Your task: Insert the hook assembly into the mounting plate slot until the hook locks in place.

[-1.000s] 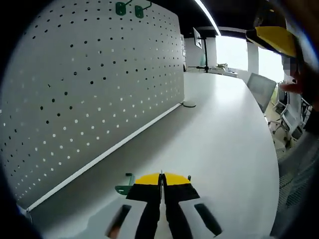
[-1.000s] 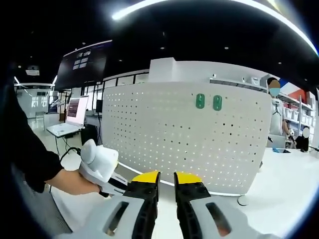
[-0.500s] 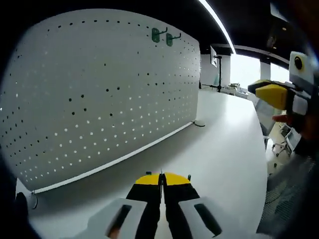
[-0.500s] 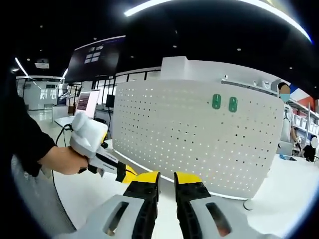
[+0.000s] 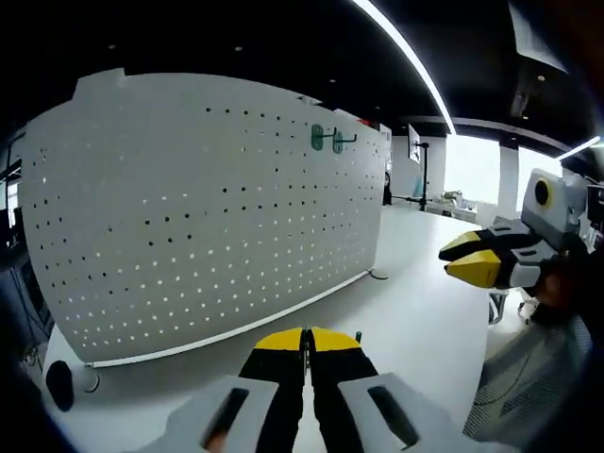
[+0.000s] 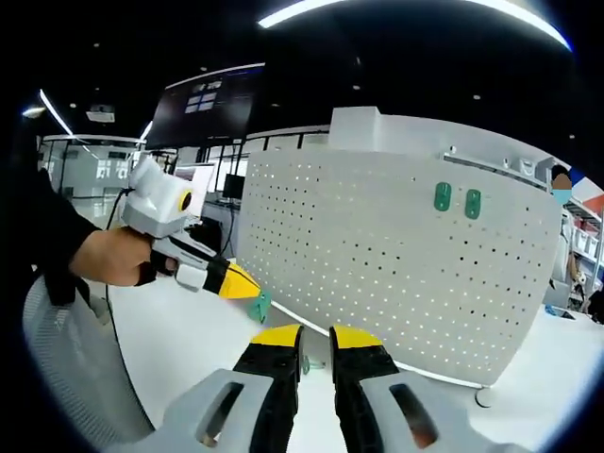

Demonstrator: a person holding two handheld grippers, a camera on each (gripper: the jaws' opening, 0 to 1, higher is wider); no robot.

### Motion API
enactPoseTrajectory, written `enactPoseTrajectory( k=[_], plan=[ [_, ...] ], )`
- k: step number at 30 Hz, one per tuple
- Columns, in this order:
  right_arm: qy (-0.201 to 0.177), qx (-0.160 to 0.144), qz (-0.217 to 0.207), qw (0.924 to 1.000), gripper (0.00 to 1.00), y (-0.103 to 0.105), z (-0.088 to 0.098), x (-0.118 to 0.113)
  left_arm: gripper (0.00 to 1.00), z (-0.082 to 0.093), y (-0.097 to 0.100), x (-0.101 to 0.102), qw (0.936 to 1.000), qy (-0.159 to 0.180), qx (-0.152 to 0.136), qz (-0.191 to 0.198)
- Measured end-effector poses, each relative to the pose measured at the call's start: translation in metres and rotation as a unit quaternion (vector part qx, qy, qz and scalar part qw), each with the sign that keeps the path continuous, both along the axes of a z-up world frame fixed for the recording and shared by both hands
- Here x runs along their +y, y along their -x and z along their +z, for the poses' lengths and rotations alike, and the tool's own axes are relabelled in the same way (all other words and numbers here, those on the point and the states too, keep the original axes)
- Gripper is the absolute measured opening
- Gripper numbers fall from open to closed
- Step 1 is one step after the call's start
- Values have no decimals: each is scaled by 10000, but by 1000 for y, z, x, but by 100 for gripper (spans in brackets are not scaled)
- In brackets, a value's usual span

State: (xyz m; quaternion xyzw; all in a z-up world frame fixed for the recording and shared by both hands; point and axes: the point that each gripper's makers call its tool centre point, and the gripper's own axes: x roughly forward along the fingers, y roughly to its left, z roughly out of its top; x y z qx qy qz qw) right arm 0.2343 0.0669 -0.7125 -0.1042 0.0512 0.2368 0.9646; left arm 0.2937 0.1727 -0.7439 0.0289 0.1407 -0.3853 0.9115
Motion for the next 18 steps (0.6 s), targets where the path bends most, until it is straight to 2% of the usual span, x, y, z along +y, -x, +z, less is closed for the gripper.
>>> enactPoseTrajectory(
  k=[6, 10, 18],
  plan=[
    [-106, -48, 423, 9990, 10, 13, 7, 31, 1, 4, 16, 6, 10000, 42, -2, -41],
    [113, -30, 703, 9975, 10, 19, 2, 49, 1, 9, 25, 4, 9999, 96, -4, -93],
    [-68, 81, 710, 9974, 10, 20, 3, 54, 1, 29, 38, -3, 9989, 434, -74, -170]
  ],
)
